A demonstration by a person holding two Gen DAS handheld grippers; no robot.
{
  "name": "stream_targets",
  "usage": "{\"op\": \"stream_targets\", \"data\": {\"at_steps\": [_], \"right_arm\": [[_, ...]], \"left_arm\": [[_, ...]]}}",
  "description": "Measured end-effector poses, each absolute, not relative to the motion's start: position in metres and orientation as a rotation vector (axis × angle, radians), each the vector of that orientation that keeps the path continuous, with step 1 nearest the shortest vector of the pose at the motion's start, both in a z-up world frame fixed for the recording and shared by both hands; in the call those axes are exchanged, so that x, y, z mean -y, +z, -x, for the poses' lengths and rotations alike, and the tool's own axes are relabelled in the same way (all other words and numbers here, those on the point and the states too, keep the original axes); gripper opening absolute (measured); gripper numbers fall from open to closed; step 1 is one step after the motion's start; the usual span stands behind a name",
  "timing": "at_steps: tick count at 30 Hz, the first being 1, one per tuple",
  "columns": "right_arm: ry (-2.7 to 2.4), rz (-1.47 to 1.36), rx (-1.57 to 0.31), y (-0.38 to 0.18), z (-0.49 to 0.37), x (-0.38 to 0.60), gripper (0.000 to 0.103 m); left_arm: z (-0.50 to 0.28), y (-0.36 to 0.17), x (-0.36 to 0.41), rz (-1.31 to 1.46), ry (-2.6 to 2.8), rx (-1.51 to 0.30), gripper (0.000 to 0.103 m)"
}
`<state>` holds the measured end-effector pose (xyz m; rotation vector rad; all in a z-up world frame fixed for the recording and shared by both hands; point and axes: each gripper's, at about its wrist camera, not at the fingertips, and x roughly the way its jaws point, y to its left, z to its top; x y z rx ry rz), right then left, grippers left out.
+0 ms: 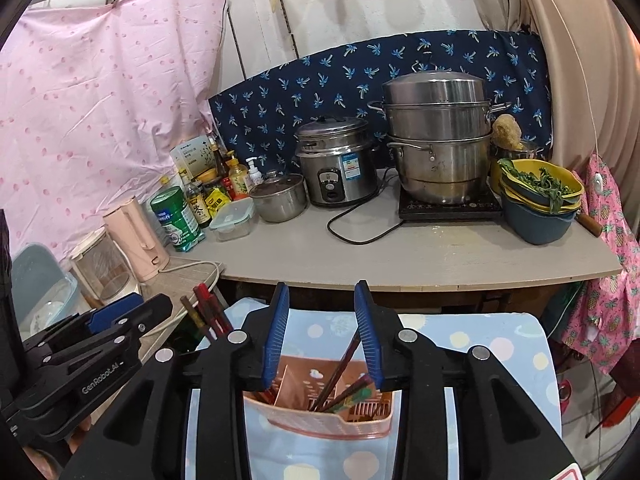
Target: Organize utensils
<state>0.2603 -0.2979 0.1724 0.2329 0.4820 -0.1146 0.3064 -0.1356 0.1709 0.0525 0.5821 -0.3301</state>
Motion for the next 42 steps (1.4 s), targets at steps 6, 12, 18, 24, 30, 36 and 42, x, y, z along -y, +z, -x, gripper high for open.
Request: {"op": "stream_targets", "data": {"at_steps": [6,12,18,24,30,36,42], "right_arm": [[-0.129,-0.179,-0.491,0.168,-0.237,0.283,0.046],[-0.140,-0.178,-0.499,0.164,-0.216,0.276,0.051],[-0.154,-0.198,-0.517,0.156,-0.196,0.274,0.051],[-0.177,-0.215,-0.542,0.146,-0.177,0.271,0.052],[-0.207,-0.194,-0.563,0.133,-0.160,0.263,0.057],[-0.239,-0.172,-0.585,0.119,-0.145,0.257,0.062],[-0.253,-0.183,-0.614,0.104,-0.138,0.255,0.064]], "left_arm": [[-0.288,0.170,0.133,-0.080,-0.311,-0.581,0.040],[-0.268,0.167,0.130,-0.097,-0.300,-0.573,0.046],[-0.249,0.161,0.128,-0.115,-0.301,-0.578,0.049],[-0.231,0.151,0.126,-0.132,-0.294,-0.588,0.056],[-0.218,0.135,0.124,-0.139,-0.295,-0.623,0.058],[-0.208,0.119,0.118,-0.132,-0.295,-0.652,0.060],[-0.201,0.106,0.111,-0.125,-0.285,-0.678,0.065]]}}
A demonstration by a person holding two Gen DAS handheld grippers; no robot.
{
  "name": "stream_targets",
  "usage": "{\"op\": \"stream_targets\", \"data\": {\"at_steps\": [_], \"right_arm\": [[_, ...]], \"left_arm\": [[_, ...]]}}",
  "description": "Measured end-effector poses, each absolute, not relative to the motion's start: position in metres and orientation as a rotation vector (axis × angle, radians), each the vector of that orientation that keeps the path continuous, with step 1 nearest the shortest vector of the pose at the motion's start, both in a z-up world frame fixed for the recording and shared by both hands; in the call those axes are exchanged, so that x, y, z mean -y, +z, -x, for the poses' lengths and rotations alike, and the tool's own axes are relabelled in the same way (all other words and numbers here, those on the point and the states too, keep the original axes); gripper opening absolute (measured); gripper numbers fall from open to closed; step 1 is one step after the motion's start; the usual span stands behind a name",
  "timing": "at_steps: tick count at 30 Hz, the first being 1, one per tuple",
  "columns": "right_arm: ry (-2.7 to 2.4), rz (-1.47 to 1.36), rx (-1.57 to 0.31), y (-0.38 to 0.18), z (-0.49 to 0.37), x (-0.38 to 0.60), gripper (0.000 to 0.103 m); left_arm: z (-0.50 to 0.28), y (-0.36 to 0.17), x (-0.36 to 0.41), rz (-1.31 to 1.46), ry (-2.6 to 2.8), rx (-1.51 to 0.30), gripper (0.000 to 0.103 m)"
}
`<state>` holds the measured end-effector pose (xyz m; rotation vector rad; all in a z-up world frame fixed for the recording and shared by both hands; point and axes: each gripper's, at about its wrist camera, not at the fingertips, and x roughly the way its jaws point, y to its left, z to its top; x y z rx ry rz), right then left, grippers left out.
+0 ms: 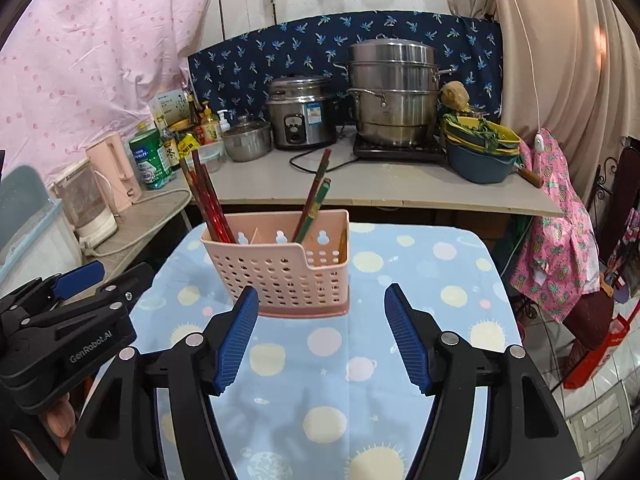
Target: Organize utensils
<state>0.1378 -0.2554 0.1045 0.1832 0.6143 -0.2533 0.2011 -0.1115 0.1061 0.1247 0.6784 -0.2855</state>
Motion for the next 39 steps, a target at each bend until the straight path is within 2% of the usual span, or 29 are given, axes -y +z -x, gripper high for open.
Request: {"op": "stream_targets", "data": {"at_steps": [4,8,13,21,31,39], "right_arm": [[-0.267,-0.185,-0.632,0.096,-0.133,0.254,0.064],[-0.270,-0.187,-0.648,0.090,-0.131,0.252,0.064],[-0.279,-0.166,-0.649,0.084,-0.127,0.247,0.071],[-0.289,-0.159,-0.674,0.074,-0.122,0.245,0.075],[-0.306,-0.155,-0.689,0.067,-0.119,0.244,0.083],[-0.302,-0.148,-0.714,0.060,-0.123,0.241,0.087]], "left_arm": [[-0.196,0.100,0.111,-0.129,-0.281,-0.681,0.071],[-0.192,0.094,0.111,-0.134,-0.281,-0.693,0.072],[-0.188,0.087,0.110,-0.136,-0.273,-0.705,0.081],[-0.184,0.076,0.110,-0.150,-0.268,-0.724,0.088],[-0.186,0.068,0.106,-0.150,-0.250,-0.747,0.094],[-0.190,0.061,0.104,-0.162,-0.230,-0.760,0.095]]}}
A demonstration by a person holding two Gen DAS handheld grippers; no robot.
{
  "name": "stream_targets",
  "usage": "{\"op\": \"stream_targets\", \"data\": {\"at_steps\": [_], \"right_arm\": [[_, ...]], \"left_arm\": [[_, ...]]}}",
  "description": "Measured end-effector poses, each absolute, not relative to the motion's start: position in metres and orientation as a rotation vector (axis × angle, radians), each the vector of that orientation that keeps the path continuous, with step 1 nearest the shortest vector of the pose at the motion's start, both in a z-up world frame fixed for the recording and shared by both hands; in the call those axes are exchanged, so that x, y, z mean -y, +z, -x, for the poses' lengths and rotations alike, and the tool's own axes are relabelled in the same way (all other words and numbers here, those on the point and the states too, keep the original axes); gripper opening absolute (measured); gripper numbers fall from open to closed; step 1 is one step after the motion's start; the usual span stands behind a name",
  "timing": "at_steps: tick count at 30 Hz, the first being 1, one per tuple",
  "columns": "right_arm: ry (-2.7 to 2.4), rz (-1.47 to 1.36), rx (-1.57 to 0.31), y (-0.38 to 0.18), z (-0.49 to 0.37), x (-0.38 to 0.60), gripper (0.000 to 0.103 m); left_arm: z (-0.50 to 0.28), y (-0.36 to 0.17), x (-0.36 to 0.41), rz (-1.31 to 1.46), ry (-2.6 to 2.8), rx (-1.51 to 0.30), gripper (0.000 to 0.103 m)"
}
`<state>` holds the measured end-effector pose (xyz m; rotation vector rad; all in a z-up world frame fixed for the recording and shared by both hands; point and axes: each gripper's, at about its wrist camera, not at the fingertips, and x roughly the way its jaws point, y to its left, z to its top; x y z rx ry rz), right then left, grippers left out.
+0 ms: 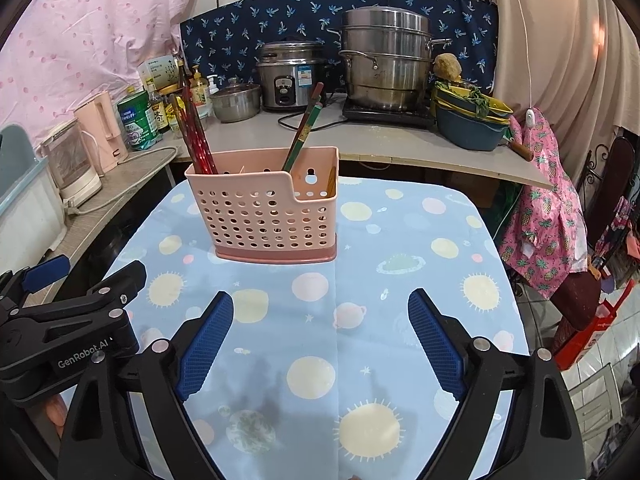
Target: Organize utensils
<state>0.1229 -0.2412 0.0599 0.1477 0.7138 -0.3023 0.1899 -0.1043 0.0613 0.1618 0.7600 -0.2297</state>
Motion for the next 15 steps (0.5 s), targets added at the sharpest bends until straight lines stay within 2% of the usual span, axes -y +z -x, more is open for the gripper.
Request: {"op": "stream_targets", "data": {"at_steps": [2,5,7,15], "right_arm": [[-0.297,-0.156,-0.725,0.0569,-0.1246,0.2423,0.091],[-0.298,-0.156,-0.730,0.0535,-0.1262,0.2425,0.091],[-0.299,-0.155,-0.727,0.0527,-0.1267,0.2421,0.097],[-0.304,-0.142,-0.731,0.0516,-0.1302,0.2420,0.097]], "left_arm": [[-0.1917,0.0599,0.1034,-0.159,-0.230,-0.767,0.096],[-0.1933,0.0585,0.1031,-0.161,-0.222,-0.769,0.096],[-0.1948,0.0576,0.1029,-0.162,-0.225,-0.771,0.096],[-0.1985,0.0555,0.1051,-0.174,-0.218,-0.764,0.096]]}}
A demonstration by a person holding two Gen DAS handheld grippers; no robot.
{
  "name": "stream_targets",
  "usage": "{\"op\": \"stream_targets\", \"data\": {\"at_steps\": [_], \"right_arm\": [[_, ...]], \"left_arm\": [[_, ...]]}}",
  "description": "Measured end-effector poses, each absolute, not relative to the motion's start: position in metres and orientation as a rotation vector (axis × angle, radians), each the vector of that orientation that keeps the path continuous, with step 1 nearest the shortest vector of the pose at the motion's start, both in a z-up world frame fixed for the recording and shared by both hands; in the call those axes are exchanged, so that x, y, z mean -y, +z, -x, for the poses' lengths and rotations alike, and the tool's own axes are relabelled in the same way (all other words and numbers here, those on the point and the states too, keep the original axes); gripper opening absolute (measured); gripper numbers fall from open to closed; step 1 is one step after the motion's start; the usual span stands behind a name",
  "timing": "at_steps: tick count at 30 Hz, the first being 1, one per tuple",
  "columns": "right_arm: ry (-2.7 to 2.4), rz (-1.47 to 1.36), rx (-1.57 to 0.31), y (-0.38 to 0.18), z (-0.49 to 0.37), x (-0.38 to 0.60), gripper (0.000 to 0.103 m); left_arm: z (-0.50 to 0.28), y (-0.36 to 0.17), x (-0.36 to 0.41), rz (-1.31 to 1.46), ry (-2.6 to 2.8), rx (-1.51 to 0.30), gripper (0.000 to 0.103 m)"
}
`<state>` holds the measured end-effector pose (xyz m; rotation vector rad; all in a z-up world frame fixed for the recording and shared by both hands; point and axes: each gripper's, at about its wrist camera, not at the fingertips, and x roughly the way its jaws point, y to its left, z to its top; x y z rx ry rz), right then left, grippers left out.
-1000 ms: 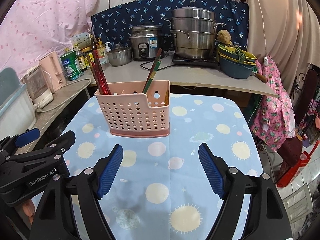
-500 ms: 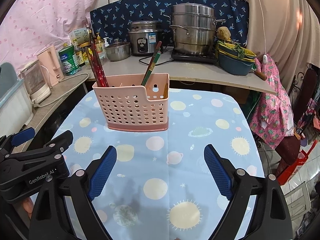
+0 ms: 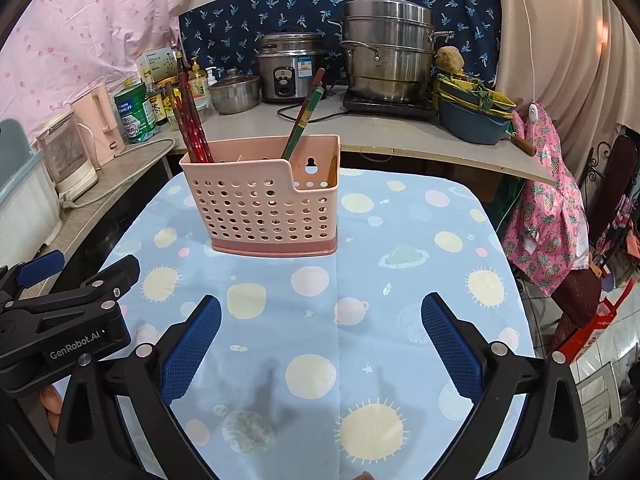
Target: Organize utensils
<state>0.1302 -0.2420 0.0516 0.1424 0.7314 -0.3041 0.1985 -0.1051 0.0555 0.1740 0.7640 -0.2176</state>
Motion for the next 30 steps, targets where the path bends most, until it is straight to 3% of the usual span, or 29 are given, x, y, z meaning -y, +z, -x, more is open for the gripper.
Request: {"op": "stream_targets", "data": {"at_steps": [30], "right_arm": [[-0.314,-0.141,-0.759,0.044,-0.144,0.249,0.097]], "left_arm": [[-0.211,0.047,0.108,-0.180,-0.216,-0.783,0.096]]}}
